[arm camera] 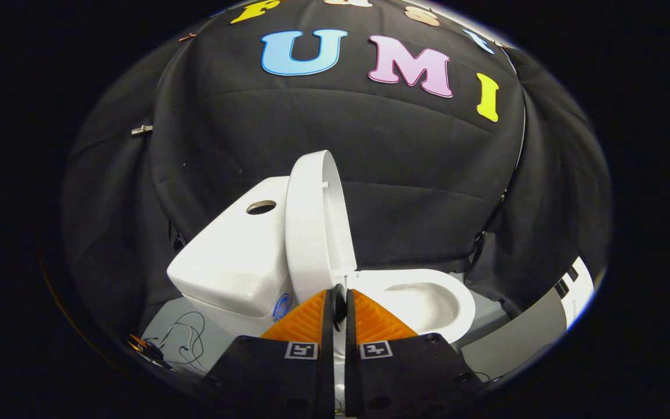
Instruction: Open the toilet lid.
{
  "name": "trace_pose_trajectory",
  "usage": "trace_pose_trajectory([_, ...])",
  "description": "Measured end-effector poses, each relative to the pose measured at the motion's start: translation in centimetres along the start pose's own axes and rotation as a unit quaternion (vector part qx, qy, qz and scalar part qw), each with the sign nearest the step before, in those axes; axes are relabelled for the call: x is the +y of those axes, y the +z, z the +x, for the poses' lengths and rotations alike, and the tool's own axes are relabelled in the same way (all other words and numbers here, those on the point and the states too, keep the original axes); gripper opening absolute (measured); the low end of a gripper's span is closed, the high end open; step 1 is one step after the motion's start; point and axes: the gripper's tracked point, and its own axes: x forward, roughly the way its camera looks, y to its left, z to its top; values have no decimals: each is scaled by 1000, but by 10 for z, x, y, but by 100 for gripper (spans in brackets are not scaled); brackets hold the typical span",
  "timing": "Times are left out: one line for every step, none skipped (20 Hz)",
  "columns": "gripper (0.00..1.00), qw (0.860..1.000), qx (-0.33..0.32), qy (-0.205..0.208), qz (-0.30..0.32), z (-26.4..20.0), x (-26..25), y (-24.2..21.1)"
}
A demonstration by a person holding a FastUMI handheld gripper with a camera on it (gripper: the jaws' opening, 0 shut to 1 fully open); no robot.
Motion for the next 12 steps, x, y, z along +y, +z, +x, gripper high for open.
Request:
trace_pose_trajectory([12,1000,0,-1,-5,0,3,-1])
trace_pose_trajectory([14,1000,-2,-2,-10,0,6,1])
trace_pose_trajectory([14,1000,-4,-2,-13,0,8,1])
trace_pose_trajectory([14,1000,-5,-3,-15,0,9,-1])
trace_pose_trajectory([15,1000,-7,-4,-17,0,9,0])
trace_pose_trajectory([15,1000,-8,-2,-20,1,11,-1])
trace_pose_trajectory([16,1000,-10,12,-23,0,17,1])
trace_pose_trajectory([33,999,-4,36,-30,3,26,-1])
trace_pose_trajectory([50,998,2,48,-36,5,31,-3])
trace_pose_trajectory([67,998,-2,37,-41,1,22,-1])
trace_pose_trajectory([84,998,-8,45,-32,1,23,3])
trace_pose_trajectory([100,998,-2,51,-25,1,23,1])
